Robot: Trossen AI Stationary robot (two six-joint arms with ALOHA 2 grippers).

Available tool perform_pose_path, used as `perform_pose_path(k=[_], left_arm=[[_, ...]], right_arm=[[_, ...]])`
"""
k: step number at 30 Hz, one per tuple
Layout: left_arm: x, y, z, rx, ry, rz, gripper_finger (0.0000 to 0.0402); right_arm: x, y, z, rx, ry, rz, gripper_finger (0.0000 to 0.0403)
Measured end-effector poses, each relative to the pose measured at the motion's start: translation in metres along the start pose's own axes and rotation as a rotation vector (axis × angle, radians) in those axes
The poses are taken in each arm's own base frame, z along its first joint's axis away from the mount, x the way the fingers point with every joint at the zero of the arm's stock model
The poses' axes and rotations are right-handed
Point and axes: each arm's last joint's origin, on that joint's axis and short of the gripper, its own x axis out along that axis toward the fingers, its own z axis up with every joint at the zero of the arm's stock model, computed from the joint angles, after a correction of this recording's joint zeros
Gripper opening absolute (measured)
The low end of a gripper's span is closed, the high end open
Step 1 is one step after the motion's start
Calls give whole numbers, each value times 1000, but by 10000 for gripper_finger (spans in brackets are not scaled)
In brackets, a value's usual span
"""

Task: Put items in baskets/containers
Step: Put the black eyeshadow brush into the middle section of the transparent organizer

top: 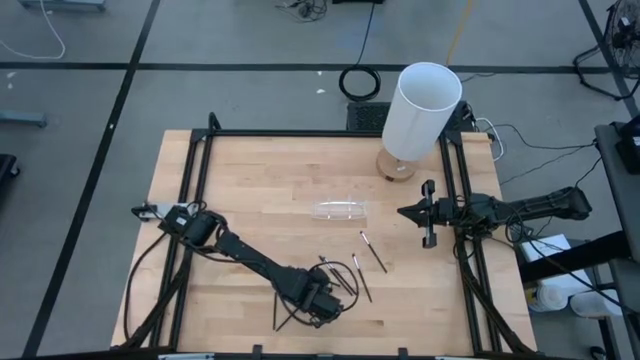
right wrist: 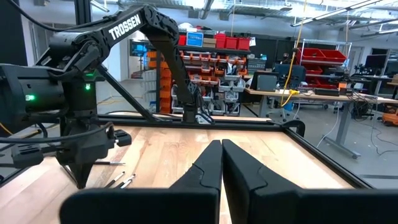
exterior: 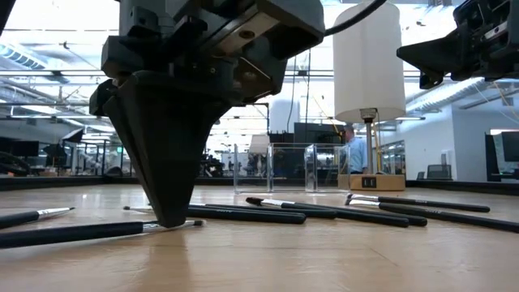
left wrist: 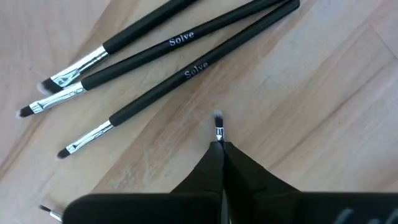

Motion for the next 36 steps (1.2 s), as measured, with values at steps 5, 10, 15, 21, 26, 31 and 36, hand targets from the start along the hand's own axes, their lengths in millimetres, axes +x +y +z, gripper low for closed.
perform_pose_path(k=[5, 10, 15, 21, 26, 31, 36], left_arm=[[-3, 0, 0, 3, -2, -4, 1], [-7, 1, 0, 9, -17, -5, 1], [-21, 2, 0, 7, -47, -19, 1], [-38, 3, 0, -4, -102, -37, 1], [-43, 4, 0, -12, -111, -42, 1], [-43, 4, 0, 13, -111, -42, 3], [-44, 5, 4, 99, -156, -23, 5]], right_arm=[[0, 0, 0, 0, 0, 0, 0], [0, 0, 0, 0, 0, 0, 0], [0, 0, 0, 0, 0, -1, 0], [0, 0, 0, 0, 0, -1, 0], [0, 0, 0, 0, 0, -1, 0], [0, 0, 0, 0, 0, -1, 0], [0, 0, 0, 0, 0, -1, 0]])
